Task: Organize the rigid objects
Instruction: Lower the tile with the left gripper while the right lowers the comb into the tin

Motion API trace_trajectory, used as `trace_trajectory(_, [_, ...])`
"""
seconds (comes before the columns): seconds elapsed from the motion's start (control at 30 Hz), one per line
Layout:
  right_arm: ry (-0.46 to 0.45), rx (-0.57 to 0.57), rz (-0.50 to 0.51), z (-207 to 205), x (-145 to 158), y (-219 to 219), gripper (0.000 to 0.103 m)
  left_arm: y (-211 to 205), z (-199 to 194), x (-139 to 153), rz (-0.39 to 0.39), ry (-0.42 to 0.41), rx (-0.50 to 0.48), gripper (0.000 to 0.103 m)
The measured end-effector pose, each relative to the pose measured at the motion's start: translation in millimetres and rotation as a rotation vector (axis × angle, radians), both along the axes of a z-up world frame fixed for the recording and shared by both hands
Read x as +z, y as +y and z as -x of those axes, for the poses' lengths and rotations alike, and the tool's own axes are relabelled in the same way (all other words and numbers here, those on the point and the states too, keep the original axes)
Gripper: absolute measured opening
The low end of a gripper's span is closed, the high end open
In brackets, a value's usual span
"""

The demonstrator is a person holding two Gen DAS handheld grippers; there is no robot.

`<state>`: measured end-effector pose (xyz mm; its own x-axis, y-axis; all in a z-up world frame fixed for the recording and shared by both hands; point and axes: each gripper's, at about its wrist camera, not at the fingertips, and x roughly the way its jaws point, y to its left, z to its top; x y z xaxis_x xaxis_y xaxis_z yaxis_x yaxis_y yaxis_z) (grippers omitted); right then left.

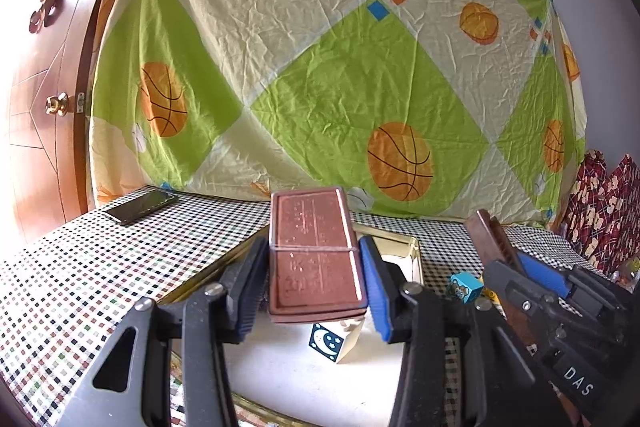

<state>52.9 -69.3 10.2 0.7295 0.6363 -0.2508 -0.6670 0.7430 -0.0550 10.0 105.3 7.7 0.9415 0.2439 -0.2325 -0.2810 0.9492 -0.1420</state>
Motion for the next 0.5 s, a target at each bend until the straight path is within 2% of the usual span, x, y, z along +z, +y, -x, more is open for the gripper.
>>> trace_trajectory(0.5, [0.005,0.028,0.021,1,-2,22,0.027,24,6,-1,0.012,0.007,0.038,0.045])
